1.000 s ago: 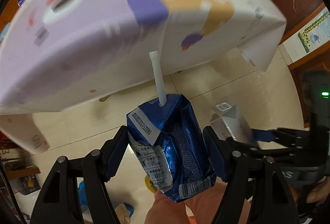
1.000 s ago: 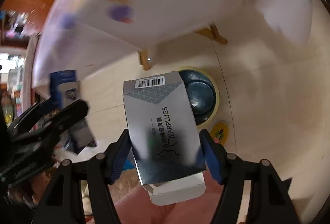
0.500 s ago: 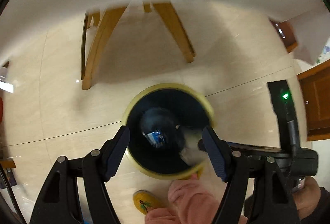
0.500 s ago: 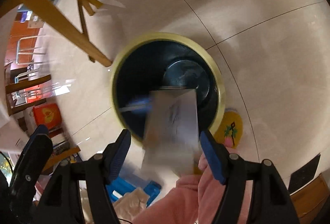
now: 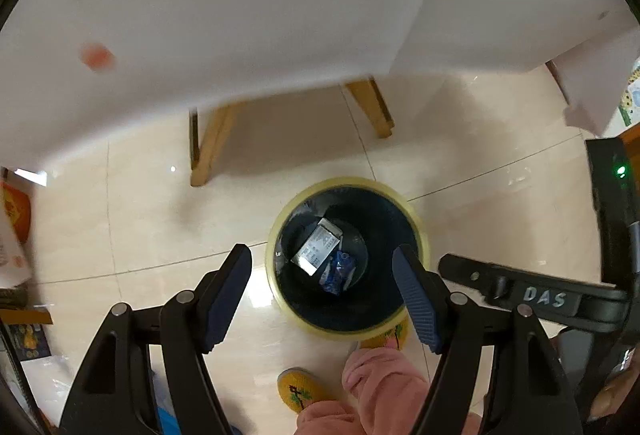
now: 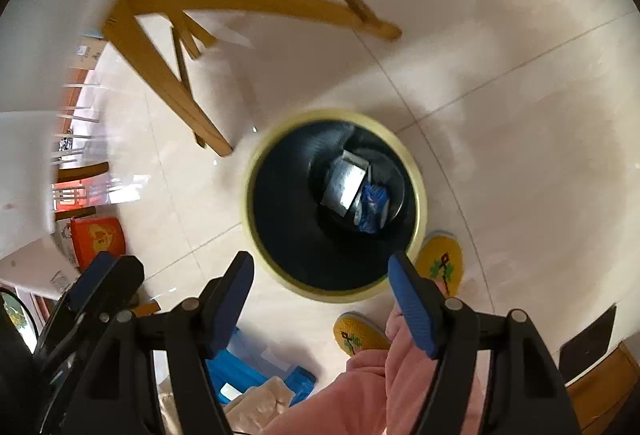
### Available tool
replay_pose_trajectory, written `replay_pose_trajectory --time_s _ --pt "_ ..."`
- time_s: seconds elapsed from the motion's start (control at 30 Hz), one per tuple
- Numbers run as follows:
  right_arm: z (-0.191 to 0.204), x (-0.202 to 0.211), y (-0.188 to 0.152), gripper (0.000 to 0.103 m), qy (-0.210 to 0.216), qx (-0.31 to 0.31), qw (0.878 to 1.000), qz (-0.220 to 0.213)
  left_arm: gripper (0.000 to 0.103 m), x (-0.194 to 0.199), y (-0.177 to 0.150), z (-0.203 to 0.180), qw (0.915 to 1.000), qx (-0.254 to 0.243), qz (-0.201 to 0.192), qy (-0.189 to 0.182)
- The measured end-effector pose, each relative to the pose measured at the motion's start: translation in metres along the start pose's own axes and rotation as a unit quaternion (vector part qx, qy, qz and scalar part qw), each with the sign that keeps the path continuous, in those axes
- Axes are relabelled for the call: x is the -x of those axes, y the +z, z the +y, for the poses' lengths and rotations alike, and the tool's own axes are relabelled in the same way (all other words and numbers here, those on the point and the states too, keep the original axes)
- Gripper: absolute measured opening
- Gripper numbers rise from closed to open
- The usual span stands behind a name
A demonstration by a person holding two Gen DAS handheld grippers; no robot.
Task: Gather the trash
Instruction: 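Open both tools to drop the carton and box into the bin, then raise both tools and move back toward the table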
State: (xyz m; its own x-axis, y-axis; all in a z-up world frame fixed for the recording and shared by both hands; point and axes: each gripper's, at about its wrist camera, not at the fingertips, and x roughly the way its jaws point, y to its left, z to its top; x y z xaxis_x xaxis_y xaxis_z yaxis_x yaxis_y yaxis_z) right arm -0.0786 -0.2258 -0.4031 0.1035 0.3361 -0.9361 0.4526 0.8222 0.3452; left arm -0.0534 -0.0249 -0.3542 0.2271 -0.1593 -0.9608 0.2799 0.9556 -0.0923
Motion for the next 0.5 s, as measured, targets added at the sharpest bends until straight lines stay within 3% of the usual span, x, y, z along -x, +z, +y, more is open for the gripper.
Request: replay_pose_trajectory --time_s 0.17,0.3,0.5 --pt "0.026 0.074 -0.014 0.071 -0.006 0.028 0.999 -0.037 0.071 0.067 0.003 -0.001 0.9999 -0.008 -0.009 0.007" --pt "0.053 0.137 -0.029 0.071 -0.009 0.055 0.996 -0.069 0.071 0.124 0.012 0.002 0.9995 -0.018 0.009 0.024" --pt "0.098 0.237 -0.05 0.071 0.006 0.101 0.986 -0.13 0.071 0.231 0.027 0.002 0.9981 -0.023 -0.044 0.037"
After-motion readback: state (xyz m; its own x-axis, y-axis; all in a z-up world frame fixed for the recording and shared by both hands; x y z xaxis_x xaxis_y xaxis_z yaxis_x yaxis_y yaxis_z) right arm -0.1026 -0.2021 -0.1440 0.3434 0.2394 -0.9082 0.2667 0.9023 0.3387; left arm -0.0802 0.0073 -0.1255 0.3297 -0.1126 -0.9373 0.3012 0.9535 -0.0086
